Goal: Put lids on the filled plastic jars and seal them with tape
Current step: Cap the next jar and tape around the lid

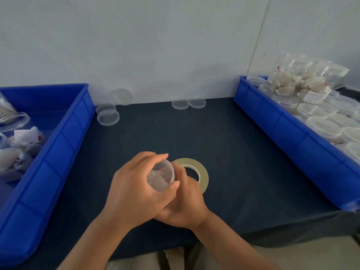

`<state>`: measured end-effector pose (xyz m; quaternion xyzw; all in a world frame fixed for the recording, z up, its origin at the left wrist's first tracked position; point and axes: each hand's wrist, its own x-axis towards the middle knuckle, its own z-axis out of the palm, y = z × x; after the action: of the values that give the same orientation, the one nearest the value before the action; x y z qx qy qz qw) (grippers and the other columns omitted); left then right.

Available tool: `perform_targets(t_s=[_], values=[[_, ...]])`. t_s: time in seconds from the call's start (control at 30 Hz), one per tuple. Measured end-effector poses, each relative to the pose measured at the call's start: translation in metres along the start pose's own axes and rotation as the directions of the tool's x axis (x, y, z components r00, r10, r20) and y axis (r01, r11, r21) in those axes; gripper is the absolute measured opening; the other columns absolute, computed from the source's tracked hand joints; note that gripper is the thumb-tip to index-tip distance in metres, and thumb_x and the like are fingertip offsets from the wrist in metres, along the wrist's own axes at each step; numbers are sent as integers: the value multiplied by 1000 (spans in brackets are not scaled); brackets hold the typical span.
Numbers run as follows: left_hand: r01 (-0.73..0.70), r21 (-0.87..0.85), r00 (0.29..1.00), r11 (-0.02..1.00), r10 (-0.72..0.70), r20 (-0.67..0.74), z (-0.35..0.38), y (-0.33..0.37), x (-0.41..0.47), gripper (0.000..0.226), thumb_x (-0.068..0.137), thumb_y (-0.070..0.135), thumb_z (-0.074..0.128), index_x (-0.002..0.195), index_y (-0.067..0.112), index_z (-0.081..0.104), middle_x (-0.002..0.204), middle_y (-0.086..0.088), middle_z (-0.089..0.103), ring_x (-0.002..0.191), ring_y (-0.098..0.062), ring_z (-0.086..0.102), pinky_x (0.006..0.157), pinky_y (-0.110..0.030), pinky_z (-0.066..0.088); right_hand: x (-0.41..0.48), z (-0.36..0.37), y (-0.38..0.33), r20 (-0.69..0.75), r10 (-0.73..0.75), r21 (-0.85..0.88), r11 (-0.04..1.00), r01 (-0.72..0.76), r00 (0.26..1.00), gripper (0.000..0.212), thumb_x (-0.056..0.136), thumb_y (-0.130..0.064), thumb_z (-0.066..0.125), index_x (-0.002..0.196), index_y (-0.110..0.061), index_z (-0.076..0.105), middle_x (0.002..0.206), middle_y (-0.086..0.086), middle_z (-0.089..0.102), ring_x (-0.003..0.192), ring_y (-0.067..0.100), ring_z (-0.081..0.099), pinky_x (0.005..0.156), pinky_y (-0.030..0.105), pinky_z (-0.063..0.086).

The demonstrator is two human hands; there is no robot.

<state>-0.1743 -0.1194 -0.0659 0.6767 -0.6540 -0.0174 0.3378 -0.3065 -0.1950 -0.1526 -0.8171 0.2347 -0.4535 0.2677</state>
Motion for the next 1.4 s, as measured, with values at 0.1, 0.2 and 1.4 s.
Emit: perform_targets(t_s=[0.1,0.2,1.4], values=[[-24,42,998,999,22,54,-2,-1,3,67,79,70,63,133,30,66,123,18,65,104,2,58,83,-5,37,1,0,2,29,12,-6,1000,-12,1000,94,74,-50,91,147,-12,45,138,-22,47,106,-3,62,85,9,48],[5,114,993,993,-18,120,-6,-4,6,73,77,78,54,138,38,59,129,24,59,108,4,55,82,-7,37,3,3,-1,82,59,6,998,-60,995,95,74,-49,90,150,-24,38,139,-27,46,109,-1,63,85,11,50],[-96,-157,988,983,76,-134,17,29,-21,56,100,58,58,146,25,60,137,25,58,128,11,51,104,-13,46,-21,-65,-46,-79,268,-39,962,-272,960,18,101,-45,36,99,-31,48,79,-15,52,64,13,52,60,17,37]])
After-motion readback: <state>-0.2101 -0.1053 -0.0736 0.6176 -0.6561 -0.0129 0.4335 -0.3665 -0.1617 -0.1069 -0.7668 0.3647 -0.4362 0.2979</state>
